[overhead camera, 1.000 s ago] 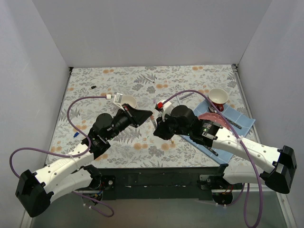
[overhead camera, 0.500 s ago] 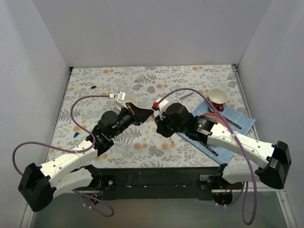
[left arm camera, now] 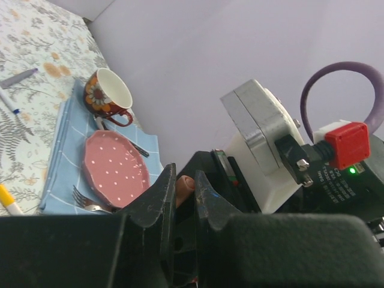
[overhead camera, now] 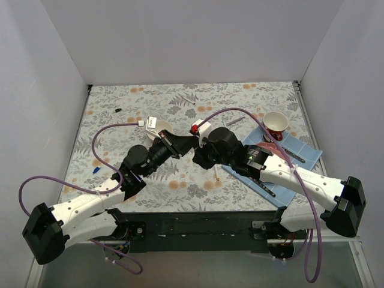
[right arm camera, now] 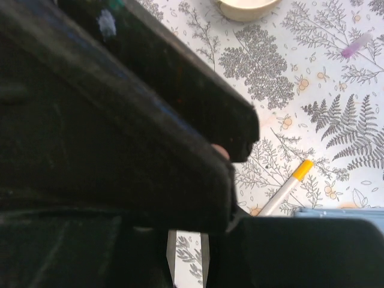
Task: Insert the pens into the pen caps
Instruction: Push the cap all the way onto the barrel until it clicks
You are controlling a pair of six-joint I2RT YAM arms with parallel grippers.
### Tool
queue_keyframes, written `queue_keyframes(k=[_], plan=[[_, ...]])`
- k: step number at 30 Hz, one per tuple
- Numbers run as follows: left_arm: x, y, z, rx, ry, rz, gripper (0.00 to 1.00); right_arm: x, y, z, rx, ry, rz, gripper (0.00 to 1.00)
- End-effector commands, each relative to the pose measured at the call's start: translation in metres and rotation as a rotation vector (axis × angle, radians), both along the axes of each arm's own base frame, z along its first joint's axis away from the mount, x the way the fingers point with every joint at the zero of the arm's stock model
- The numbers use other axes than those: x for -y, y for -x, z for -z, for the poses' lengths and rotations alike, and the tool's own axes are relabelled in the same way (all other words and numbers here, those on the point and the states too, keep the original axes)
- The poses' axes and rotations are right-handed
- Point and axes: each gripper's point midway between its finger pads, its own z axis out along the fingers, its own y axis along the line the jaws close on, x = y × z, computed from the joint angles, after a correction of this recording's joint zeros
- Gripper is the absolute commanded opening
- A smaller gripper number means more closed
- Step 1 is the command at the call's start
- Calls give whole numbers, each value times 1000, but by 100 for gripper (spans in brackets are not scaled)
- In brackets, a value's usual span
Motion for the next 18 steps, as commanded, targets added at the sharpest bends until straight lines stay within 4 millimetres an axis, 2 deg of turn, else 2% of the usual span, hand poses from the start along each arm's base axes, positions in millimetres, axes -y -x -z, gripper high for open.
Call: queue_keyframes(k=[1, 4, 7, 10, 11, 12, 13, 14, 15, 16, 18], plan=[[16, 95, 161, -390, -415, 362, 0, -1, -40, -246, 511, -694, 144, 1], [15, 96, 169, -370, -475, 345, 0, 5, -38, -251, 508, -685, 150, 1], [11, 90, 167, -330, -518, 306, 0, 6, -36, -246, 490, -650, 142, 1], [7, 78, 142, -257, -524, 246, 0, 6, -33, -230, 467, -616, 124, 1], [7, 73, 130, -232, -522, 227, 0, 5, -33, -211, 447, -584, 121, 1], [1, 68, 121, -207, -538, 192, 0, 4, -31, -203, 432, -574, 113, 1], [3, 62, 95, -164, -508, 172, 0, 5, -28, -199, 426, -575, 101, 1], [3, 61, 82, -139, -498, 168, 0, 4, -27, -182, 405, -551, 95, 1], [-2, 53, 75, -127, -510, 116, 2, 3, -24, -177, 393, -550, 83, 1], [-2, 49, 45, -73, -479, 98, 7, 4, -22, -174, 388, -547, 79, 1], [-6, 41, 23, -37, -476, 52, 13, 3, -19, -159, 366, -522, 60, 1]])
